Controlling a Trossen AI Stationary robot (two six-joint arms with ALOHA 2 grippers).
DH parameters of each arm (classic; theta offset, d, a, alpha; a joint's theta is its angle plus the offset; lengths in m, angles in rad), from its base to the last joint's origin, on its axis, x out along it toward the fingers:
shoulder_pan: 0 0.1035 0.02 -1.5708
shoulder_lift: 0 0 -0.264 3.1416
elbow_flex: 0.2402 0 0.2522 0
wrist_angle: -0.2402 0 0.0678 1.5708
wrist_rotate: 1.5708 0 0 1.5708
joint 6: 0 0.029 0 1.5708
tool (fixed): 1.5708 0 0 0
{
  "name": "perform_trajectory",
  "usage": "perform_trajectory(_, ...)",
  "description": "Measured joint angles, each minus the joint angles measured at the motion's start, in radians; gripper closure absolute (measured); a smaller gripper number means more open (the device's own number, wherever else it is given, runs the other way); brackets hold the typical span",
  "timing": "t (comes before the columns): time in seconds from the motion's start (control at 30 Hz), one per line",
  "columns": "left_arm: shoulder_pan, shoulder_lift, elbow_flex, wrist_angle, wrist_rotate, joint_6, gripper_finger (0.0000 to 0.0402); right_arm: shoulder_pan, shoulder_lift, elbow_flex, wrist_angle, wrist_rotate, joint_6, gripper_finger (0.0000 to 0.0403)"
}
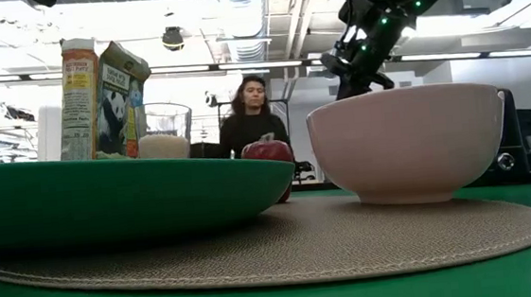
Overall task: Arrange a breakfast setting
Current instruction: Put the white green spoon to the right of the white bowl on the table
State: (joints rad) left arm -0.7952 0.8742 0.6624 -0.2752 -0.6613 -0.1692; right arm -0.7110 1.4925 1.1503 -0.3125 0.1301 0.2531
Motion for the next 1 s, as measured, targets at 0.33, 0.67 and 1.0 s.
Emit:
perform_trajectory(0.33,0.000,0.000,0.000,0.000,0.000,0.002,0.0003,0.031,-0.044,0.000,-0.023,0.027,0.008,0.0382)
perform_trajectory(0.67,0.000,0.000,0.000,0.000,0.000,0.001,0.0003,0.037,-0.095,0.000,-0.043,0.049,0.008,0.0382)
perform_trajectory(1.0,0.000,0.000,0.000,0.000,0.000,0.001,0.0003,0.037,-0.206,0.000,-0.046,0.058,0.008,0.0382)
